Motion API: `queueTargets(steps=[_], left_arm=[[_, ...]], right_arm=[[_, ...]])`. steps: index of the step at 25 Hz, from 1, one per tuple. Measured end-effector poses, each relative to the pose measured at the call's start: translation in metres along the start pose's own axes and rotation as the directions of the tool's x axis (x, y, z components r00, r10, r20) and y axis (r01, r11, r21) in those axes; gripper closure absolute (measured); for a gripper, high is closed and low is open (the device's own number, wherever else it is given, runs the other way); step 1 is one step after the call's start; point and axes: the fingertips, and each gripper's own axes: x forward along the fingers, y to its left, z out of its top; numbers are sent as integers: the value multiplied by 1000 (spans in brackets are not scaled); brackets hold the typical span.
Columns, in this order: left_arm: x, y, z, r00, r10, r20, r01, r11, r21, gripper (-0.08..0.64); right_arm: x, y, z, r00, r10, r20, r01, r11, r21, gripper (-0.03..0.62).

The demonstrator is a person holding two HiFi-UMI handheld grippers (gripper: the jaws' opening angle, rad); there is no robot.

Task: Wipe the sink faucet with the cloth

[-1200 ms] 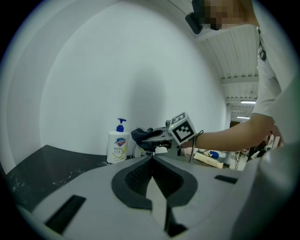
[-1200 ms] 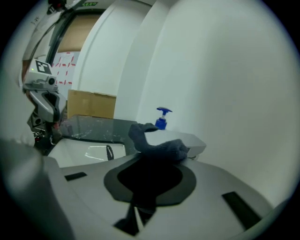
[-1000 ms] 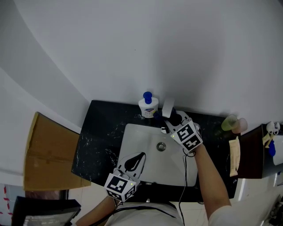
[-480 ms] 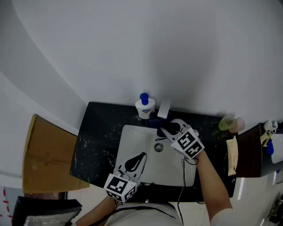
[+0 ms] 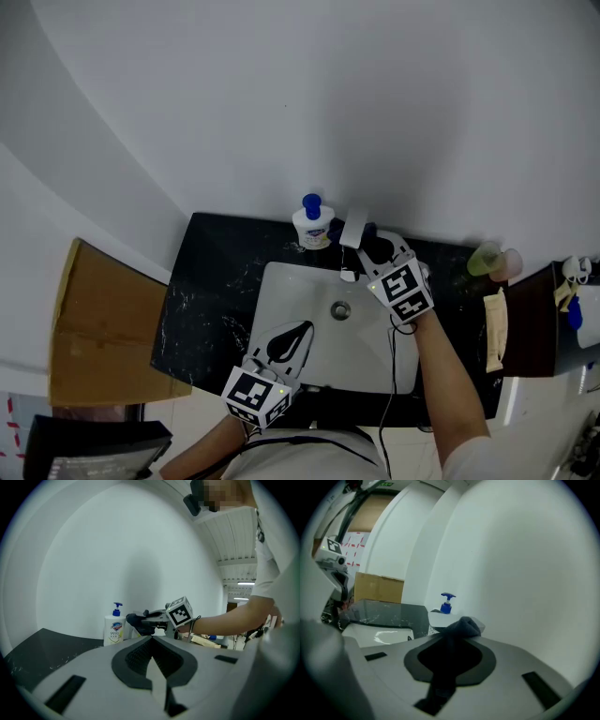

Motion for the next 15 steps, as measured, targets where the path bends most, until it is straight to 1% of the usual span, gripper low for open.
queueTargets(steps=[1, 3, 9, 11, 14, 15], left_arm=[[-1, 2, 0, 1000, 2, -1, -2, 1000, 0, 558], [-3, 3, -2, 1000, 7, -5, -7, 1000, -2, 558], [-4, 1, -5, 1000, 2, -13, -2, 1000, -5, 558], [-4, 2, -5, 1000, 3, -14, -3, 1000, -6, 558], [-5, 1, -5, 1000, 3, -12, -3, 1000, -5, 558], [-5, 2, -5, 1000, 5, -13, -5, 1000, -5, 558]], right_arm=[[-4, 0, 1, 1000, -12, 5, 12, 1000, -23, 540], [-11, 6, 2, 1000, -6, 15, 6, 999, -49, 540], [-23, 39, 8, 998, 43, 47, -40, 997, -62, 540], [-19, 37, 3, 999, 22, 35, -21, 999, -41, 540], [-6, 12, -9, 999, -40, 10, 40, 999, 19, 540], [-2, 4, -12, 998, -57, -4, 57, 998, 23, 540]])
